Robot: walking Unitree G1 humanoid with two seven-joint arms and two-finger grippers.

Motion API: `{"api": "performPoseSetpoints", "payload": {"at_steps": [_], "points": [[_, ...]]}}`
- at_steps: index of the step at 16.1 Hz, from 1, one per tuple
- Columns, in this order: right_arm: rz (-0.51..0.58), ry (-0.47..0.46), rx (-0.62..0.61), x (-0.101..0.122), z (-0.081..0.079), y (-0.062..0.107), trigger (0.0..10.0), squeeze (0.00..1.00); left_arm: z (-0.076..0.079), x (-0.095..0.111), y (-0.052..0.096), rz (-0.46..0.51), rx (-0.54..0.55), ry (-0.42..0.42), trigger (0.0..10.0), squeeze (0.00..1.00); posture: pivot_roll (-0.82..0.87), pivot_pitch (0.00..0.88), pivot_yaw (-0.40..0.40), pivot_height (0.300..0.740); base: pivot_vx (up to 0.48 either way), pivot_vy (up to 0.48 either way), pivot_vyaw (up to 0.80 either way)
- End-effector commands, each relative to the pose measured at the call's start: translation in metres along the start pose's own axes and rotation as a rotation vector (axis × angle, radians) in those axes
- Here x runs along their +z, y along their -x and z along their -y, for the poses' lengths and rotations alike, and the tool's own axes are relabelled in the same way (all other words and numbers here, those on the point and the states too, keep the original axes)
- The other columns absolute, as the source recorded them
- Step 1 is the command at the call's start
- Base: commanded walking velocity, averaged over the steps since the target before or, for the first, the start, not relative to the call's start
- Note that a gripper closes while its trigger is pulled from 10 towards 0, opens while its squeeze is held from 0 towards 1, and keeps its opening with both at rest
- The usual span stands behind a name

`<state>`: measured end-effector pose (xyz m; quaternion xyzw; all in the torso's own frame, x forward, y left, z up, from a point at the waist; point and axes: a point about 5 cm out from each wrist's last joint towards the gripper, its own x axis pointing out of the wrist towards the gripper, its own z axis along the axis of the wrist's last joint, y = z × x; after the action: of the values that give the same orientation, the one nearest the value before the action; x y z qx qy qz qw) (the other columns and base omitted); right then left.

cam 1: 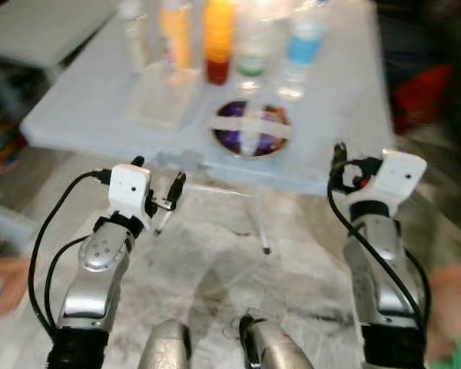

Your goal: Restocking fridge

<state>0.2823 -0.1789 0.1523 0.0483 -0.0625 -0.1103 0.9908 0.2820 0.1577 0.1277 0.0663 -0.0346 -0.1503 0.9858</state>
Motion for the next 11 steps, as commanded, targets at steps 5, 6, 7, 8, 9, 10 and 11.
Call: {"api": "performPoseSetpoints", "payload": {"at_steps": [5, 6, 7, 8, 9, 10, 11], "points": [[0.002, -0.003, 0.041, -0.003, -0.001, 0.011, 10.0, 0.00, 0.002, -0.011, -0.003, -0.003, 0.050, 0.124, 10.0, 0.00, -0.03, 0.075, -0.044, 0.740, 0.000, 0.453, 0.00], [-0.005, 0.004, 0.035, -0.006, 0.002, 0.014, 10.0, 0.00, 0.002, -0.013, -0.002, -0.011, 0.069, 0.144, 10.0, 0.00, -0.03, 0.064, -0.044, 0.740, 0.244, 0.416, 0.00], [-0.022, 0.008, 0.018, -0.010, 0.008, 0.017, 10.0, 0.00, 0.002, -0.016, 0.000, -0.023, 0.097, 0.147, 10.0, 0.00, -0.02, 0.053, -0.042, 0.740, 0.000, 0.000, 0.00], [-0.039, 0.000, -0.004, -0.014, 0.012, 0.019, 10.0, 0.00, 0.003, -0.016, 0.001, -0.024, 0.099, 0.140, 10.0, 0.00, -0.02, 0.052, -0.036, 0.740, 0.000, 0.000, 0.00], [-0.055, -0.023, -0.025, -0.017, 0.015, 0.019, 10.0, 0.00, 0.005, -0.015, 0.001, -0.017, 0.087, 0.141, 10.0, 0.00, -0.02, 0.052, -0.031, 0.740, 0.000, 0.000, 0.00], [-0.070, -0.049, -0.041, -0.019, 0.015, 0.018, 10.0, 0.00, 0.007, -0.011, 0.001, 0.000, 0.060, 0.166, 10.0, 0.00, -0.02, 0.056, -0.025, 0.740, 0.000, 0.000, 0.00], [-0.071, -0.054, -0.039, -0.018, 0.014, 0.016, 10.0, 0.00, 0.008, -0.006, 0.000, 0.021, 0.041, 0.159, 10.0, 0.00, -0.02, 0.067, -0.025, 0.740, 0.000, 0.000, -0.80]]}}
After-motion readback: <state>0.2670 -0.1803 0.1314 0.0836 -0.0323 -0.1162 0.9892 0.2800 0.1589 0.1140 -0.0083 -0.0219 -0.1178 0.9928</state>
